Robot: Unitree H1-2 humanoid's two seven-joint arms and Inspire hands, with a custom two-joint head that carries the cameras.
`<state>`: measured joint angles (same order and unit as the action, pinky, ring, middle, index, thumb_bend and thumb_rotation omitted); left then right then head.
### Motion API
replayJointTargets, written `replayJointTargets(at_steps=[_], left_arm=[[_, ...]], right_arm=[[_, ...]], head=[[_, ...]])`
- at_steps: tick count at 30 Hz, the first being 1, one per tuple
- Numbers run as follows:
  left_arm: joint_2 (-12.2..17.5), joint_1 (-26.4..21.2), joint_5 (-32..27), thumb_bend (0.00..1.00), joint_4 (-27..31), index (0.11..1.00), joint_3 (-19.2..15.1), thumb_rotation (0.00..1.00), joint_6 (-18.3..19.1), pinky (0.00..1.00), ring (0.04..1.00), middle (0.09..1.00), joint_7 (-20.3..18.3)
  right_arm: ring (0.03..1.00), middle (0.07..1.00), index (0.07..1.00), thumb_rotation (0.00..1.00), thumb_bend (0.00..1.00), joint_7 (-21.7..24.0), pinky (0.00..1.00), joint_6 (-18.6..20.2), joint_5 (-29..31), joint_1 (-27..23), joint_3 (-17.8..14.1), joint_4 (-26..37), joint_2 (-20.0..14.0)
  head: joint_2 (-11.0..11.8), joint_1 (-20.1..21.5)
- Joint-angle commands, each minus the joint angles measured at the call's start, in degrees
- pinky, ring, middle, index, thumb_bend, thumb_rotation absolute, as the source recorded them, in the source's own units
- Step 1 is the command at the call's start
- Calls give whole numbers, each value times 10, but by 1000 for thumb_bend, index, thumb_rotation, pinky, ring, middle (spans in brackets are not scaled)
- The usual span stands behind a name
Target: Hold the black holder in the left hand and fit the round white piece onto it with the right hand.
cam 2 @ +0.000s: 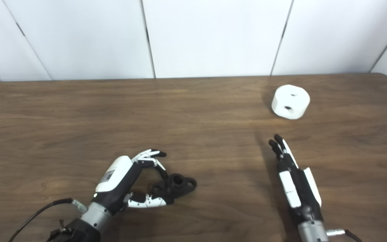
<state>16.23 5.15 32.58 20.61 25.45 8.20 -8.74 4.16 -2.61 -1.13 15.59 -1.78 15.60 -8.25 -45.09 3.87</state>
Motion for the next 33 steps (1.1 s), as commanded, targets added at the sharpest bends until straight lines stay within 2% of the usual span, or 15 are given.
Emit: replayJointTargets(at_steps=[1,9,14,19,25,33], left_arm=[[1,27,-20,507,-29,490,20,49,1,815,927,858,-42],[-5,35,-14,508,-53,490,29,50,-21,851,938,865,-41],[0,31,13,509,-64,491,36,52,-26,855,939,859,-43],[-4,31,70,512,-66,490,40,48,-19,880,919,837,-34],[-7,32,134,514,-69,490,46,45,-30,901,896,810,-18],[-13,32,196,516,-63,490,46,46,-24,887,882,802,-24]], right_arm=[[967,933,963,1000,600,0,1000,8,-2,2,7,13,8],[969,931,963,1000,584,-2,1000,15,2,3,6,20,4],[966,932,960,998,566,-1,1000,15,25,2,-2,24,2],[971,940,966,998,552,1,1000,29,28,-3,-16,50,-19],[961,933,959,985,538,-2,1000,48,26,-18,-48,75,-36],[941,930,965,984,512,-1,1000,68,36,-38,-68,97,-46]], head=[[-2,5],[-3,7],[-1,10],[2,10],[4,12],[7,11]])
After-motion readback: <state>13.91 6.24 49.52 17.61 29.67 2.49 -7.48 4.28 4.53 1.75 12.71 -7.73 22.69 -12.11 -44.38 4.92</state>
